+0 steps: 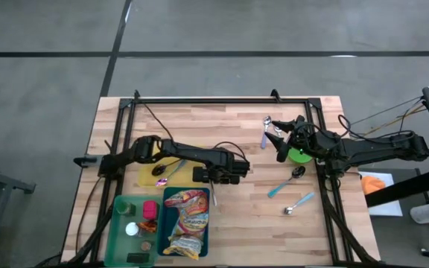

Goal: Pick & Place Food Item
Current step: Put the silver spoon into the yellow bin

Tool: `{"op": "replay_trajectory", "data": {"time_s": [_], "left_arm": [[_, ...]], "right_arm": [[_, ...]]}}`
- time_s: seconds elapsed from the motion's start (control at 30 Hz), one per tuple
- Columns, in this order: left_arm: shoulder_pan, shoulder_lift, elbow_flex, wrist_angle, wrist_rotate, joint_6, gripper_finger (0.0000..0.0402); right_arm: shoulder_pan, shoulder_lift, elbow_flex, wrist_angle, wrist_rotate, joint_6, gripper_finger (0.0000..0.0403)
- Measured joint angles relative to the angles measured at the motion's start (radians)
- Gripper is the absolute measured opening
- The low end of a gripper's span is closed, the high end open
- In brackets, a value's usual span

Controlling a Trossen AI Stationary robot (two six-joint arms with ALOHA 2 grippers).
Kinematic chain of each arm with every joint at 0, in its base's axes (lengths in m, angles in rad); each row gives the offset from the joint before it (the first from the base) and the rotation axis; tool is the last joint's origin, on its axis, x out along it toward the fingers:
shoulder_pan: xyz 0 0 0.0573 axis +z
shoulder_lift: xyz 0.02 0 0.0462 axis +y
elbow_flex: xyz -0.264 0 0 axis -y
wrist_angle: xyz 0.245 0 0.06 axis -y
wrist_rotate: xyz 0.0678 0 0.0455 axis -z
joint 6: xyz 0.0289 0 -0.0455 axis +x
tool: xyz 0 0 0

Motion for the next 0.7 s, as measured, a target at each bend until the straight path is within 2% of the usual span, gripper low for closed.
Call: {"op": "replay_trajectory", "data": {"time_s": [0.23,0.7], "left_arm": [[0.000,0.000,-0.002,0.041,-0.010,0.061,0.0160],[0.006,0.000,-0.002,0.096,-0.025,0.094,0.0156]], "right_arm": [[0.000,0.000,0.000,0.000,0.000,0.000,0.0281],[0.000,0.000,0.000,0.000,0.000,0.000,0.0281]]}}
